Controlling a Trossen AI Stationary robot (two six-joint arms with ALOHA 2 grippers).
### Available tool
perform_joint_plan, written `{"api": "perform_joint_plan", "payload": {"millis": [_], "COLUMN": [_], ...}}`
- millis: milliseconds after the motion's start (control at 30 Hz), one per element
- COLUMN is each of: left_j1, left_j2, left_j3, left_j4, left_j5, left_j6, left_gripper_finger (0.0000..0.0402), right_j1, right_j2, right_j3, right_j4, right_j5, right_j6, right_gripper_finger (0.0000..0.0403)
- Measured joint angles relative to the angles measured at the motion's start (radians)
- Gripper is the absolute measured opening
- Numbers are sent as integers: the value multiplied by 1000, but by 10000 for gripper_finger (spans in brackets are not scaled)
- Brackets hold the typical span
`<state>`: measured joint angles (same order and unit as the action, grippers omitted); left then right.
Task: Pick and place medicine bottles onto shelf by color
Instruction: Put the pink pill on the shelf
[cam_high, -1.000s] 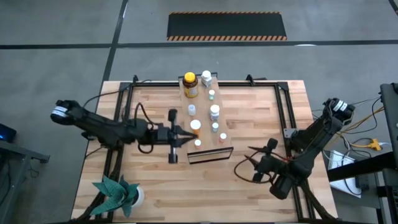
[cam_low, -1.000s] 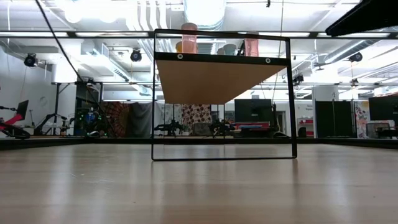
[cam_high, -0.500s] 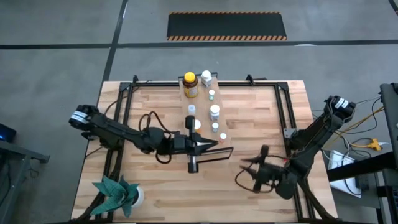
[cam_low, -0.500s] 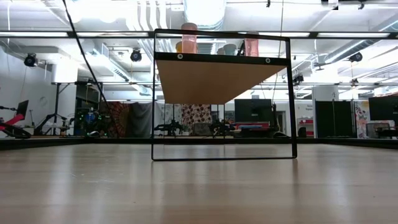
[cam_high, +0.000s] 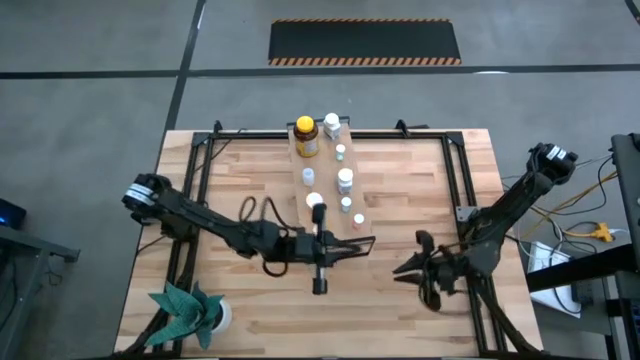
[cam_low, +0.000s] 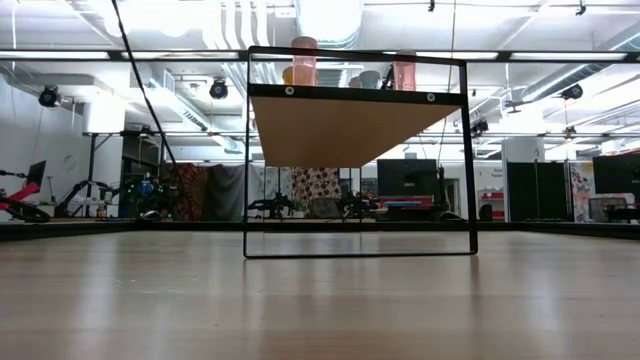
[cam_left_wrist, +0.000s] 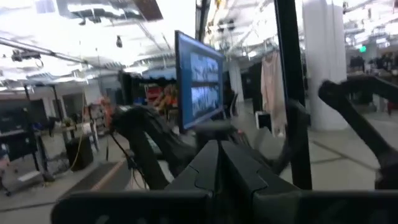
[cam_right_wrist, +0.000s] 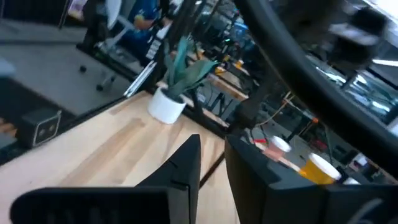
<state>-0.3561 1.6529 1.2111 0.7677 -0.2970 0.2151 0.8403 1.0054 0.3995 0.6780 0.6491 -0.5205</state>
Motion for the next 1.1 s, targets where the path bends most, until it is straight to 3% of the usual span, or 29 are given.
{"api": "perform_joint_plan", "payload": {"millis": [200, 500, 767, 933, 1100], "left_j1": [-5, -6, -6, -8, -14], "left_j2": [153, 323, 453, 594, 681], "left_j3": [97, 247, 322, 499, 682], "left_j4": [-5, -183, -173, -192, -372], "left_j5": [-25, -80, -133, -140, -199], "left_j6": [0, -8, 4, 6, 30], "left_gripper_finger": [0, 0, 0, 0, 0], "right_j1": [9, 85, 109, 111, 111], "right_j2": [-183, -388, -399, -395, -396], "right_j3": [-76, -39, 31, 57, 65], "right_j4": [-28, -366, -513, -565, -609], "right_j5": [-3, -3, -3, -3, -3], "right_j6": [75, 214, 255, 234, 233], "right_gripper_finger": [63, 63, 63, 63, 63]}}
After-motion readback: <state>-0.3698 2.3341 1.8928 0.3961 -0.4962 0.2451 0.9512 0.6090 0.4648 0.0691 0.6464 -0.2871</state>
